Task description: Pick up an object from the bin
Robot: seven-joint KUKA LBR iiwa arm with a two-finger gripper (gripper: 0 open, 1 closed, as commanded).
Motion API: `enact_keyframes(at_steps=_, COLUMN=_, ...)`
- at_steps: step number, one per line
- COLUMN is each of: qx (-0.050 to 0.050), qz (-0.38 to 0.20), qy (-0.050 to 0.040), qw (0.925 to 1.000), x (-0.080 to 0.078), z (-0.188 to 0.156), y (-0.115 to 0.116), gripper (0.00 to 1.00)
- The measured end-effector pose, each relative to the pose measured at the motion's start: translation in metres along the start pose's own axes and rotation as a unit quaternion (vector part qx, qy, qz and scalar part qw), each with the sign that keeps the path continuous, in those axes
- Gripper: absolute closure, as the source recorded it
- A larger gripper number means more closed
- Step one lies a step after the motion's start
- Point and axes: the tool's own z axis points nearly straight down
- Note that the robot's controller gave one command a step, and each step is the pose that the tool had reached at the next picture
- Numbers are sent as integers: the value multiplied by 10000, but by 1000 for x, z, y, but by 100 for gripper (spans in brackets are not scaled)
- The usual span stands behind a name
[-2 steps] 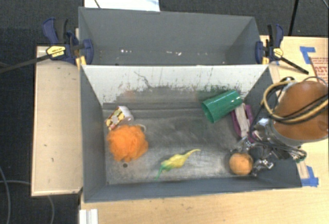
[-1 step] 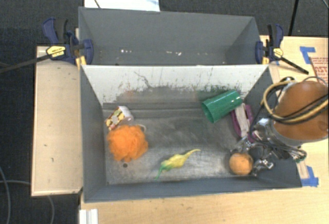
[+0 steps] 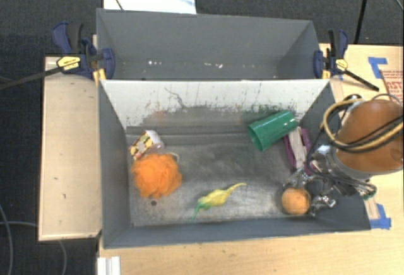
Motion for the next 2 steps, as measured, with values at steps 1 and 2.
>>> enact_keyframes(at_steps=1, qx=6, qz=37, qy=-45, qw=10000, x=-3, z=0, y=1, gripper=0)
enact_keyframes(at_steps=2, qx=-8, qz=133, qy=-2, qw=9999, x=-1, z=0, y=0, gripper=100)
